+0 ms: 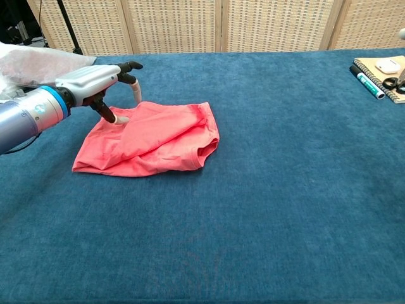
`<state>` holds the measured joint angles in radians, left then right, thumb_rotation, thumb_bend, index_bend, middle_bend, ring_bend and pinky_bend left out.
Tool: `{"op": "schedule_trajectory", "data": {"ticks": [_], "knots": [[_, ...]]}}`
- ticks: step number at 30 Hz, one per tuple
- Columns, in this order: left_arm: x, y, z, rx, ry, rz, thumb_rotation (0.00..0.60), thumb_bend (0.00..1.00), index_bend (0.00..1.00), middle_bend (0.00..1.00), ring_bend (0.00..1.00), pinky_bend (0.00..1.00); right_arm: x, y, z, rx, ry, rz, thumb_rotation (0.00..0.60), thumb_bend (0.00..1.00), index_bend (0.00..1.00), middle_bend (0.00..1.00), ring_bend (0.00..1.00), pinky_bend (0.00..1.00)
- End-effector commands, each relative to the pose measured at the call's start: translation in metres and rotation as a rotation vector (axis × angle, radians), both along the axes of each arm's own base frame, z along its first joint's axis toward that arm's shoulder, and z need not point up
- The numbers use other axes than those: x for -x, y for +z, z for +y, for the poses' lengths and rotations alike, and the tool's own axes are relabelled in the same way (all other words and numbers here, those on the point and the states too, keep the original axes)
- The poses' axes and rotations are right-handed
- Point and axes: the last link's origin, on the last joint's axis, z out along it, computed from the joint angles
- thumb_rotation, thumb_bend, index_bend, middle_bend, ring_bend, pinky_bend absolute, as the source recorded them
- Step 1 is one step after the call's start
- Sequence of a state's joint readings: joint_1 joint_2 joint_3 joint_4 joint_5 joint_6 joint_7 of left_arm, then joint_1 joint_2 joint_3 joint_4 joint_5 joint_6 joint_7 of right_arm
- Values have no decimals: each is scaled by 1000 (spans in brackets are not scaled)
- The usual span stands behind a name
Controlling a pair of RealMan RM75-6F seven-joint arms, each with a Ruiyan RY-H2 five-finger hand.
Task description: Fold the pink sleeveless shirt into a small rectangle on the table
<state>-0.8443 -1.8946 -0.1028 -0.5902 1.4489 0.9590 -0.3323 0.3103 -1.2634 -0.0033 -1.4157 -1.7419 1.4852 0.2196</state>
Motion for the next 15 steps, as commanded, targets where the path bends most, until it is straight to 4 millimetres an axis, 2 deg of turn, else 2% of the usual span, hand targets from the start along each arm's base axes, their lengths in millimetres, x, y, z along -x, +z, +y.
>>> {"op": "schedule_trajectory", "data": {"ticks": [1,15], "knots": [[-2,-4,0,4,-3,3,600,264,454,0,0,0,0,0,0,1,0,0,600,0,0,0,0,0],[-4,-19,1,15,12,36,600,282,463,0,0,0,1,2,-1,4,-7,-3,600,0,0,0,0,0]]}}
